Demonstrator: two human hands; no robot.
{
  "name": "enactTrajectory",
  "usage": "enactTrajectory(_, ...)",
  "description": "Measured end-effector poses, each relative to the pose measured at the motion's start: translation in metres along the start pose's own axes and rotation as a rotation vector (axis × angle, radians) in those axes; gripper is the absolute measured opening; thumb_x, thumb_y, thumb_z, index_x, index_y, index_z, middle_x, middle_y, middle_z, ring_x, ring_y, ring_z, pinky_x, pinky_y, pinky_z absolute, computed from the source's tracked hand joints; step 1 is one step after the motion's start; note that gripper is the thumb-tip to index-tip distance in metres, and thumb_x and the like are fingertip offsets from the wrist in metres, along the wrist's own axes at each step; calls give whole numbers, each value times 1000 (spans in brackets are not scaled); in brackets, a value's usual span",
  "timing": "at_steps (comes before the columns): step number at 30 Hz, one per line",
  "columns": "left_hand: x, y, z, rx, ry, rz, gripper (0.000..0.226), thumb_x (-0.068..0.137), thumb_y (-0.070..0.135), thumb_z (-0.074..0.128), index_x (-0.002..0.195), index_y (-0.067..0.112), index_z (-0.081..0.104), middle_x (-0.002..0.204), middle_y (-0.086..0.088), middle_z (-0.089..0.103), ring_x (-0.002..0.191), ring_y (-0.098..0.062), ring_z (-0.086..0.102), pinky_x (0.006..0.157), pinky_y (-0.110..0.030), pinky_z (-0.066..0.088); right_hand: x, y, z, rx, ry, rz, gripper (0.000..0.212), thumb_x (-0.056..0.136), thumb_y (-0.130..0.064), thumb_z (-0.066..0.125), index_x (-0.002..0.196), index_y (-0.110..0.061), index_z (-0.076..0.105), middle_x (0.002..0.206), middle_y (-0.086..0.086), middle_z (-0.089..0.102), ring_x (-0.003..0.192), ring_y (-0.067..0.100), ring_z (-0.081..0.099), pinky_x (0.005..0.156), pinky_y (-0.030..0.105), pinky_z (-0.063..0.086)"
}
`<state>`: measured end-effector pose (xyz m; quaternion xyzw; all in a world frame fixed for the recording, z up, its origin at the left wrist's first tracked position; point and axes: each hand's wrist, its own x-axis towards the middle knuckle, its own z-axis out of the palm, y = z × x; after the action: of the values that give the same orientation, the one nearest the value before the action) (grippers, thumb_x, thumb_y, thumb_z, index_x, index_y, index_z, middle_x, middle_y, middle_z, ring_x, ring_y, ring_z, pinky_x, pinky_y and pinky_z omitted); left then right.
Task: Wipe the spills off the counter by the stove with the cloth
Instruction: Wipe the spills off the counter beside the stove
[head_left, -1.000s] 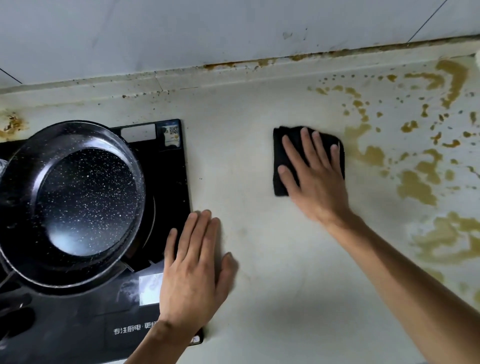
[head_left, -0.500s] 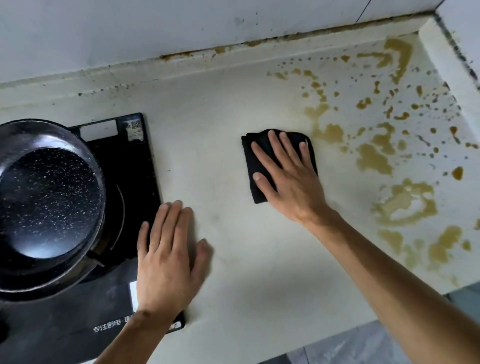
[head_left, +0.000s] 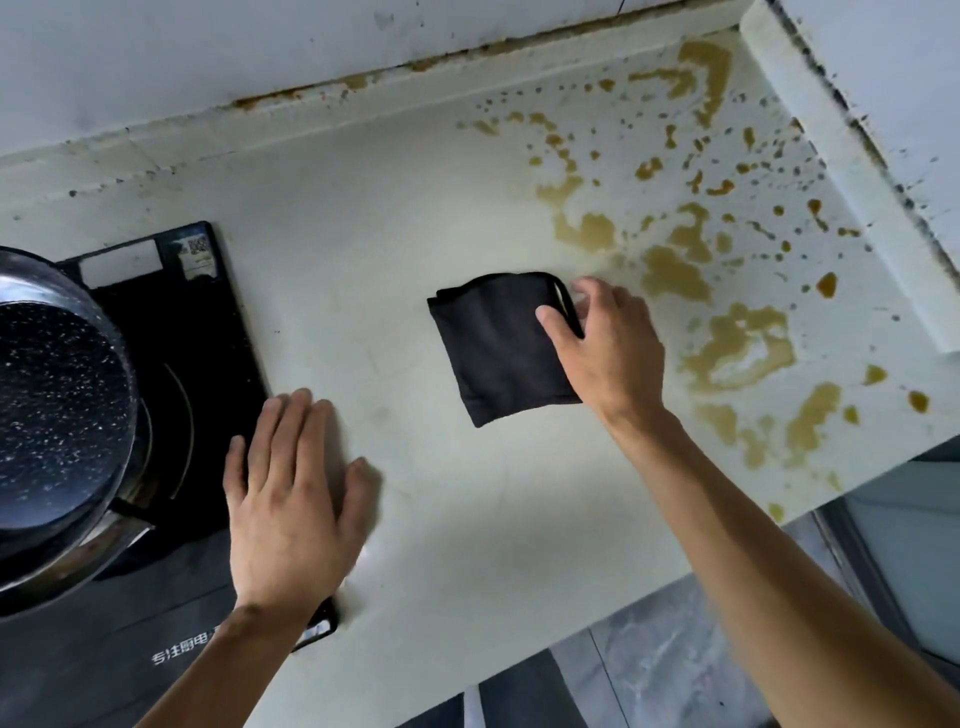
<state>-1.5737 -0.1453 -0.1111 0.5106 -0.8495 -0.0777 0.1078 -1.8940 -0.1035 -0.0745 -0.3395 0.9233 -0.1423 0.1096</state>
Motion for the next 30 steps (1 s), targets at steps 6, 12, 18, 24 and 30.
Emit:
enactTrajectory(6,-1,3,-4,-4,-3,-7,68,95,42,53,154,9,49,166,-7,45,163,-25,29,133,-50,13,3,-5,-2,15,-90,58,54,94,-65,62,114,-15,62,113,5,69,109,33,65,82,39,49)
enactTrajectory(12,1,7,-9,-11,-35,-23,68,96,44,50,153,8,51,166,-9,46,163,-26,29,133,-51,14,-5,-7,-21,252,-174,-32,30,104,-44,59,109,-17,48,88,1,60,91,36,62,81,43,49)
enactTrajectory(18,1,11,-14,-25,-36,-30,68,95,41,51,153,6,51,166,-11,47,162,-27,30,132,-54,16,-5,-1,-83,294,101,-432,21,101,-35,66,104,-19,53,76,-18,51,70,0,50,64,14,35)
enactTrajectory(24,0,11,-13,-31,-41,-38,68,95,42,51,154,8,51,167,-9,45,163,-26,28,133,-53,14,-40,10,-68,-97,17,-654,20,95,-40,72,107,-24,70,97,-4,68,84,20,68,64,31,46)
enactTrajectory(30,0,8,-10,-30,-10,-9,66,96,40,52,152,5,52,165,-11,48,161,-29,32,131,-54,17,-72,37,-33,39,-107,-481,24,97,-51,61,111,-32,68,106,-14,65,103,10,62,77,32,54)
